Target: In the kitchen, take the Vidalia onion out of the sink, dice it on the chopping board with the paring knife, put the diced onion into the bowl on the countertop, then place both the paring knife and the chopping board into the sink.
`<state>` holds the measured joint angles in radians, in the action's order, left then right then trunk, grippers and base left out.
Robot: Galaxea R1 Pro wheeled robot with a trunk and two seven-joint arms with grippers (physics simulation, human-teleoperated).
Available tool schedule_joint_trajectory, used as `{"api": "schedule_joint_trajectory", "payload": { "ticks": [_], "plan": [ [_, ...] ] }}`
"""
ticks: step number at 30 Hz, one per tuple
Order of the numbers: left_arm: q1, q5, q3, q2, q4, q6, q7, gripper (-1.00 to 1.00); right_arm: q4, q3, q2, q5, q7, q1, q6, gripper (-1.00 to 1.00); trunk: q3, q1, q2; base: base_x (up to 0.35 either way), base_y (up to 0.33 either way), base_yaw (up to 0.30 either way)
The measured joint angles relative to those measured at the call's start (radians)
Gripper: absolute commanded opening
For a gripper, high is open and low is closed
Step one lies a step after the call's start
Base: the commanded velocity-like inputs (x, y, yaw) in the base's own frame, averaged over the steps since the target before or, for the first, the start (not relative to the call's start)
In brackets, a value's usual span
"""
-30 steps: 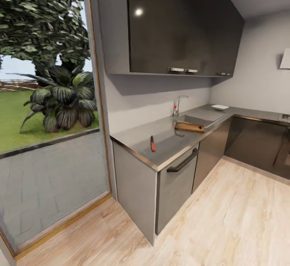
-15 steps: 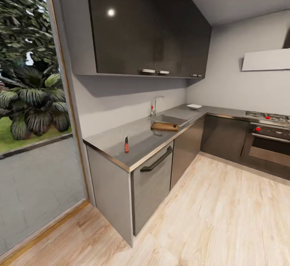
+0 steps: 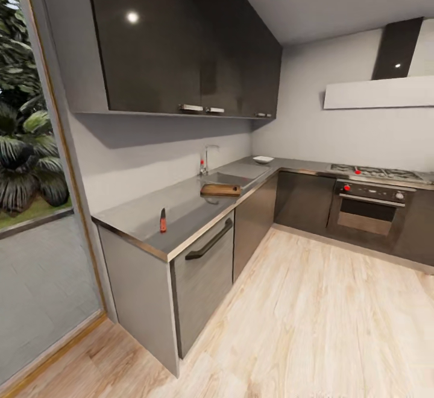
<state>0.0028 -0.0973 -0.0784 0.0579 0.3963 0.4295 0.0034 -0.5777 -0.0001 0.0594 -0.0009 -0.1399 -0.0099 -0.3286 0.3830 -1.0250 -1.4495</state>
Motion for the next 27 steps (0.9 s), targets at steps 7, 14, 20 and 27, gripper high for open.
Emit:
{"api": "schedule_joint_trajectory", "payload": {
  "ticks": [7, 14, 20, 27],
  "plan": [
    [0.0, 0.0, 0.0, 0.0, 0.0, 0.0, 0.0, 1.0, 0.0, 0.0, 0.0, 0.0, 0.0, 0.0, 0.0, 1.0, -0.004, 0.0, 0.0, 0.0, 0.0, -0.281],
    [0.0, 0.0, -0.001, 0.0, 0.001, 0.0, 0.0, 1.0, 0.0, 0.0, 0.0, 0.0, 0.0, 0.0, -0.001, 1.0, -0.008, 0.0, 0.0, 0.0, 0.0, -0.281],
    [0.0, 0.0, 0.0, 0.0, 0.002, 0.001, 0.0, 1.0, 0.0, 0.0, 0.0, 0.0, 0.0, 0.0, 0.0, 1.0, -0.011, 0.0, 0.0, 0.0, 0.0, -0.281],
    [0.0, 0.0, 0.0, 0.0, 0.002, 0.001, 0.0, 1.0, 0.0, 0.0, 0.0, 0.0, 0.0, 0.0, 0.0, 1.0, -0.015, 0.0, 0.0, 0.0, 0.0, -0.281]
  ]
}}
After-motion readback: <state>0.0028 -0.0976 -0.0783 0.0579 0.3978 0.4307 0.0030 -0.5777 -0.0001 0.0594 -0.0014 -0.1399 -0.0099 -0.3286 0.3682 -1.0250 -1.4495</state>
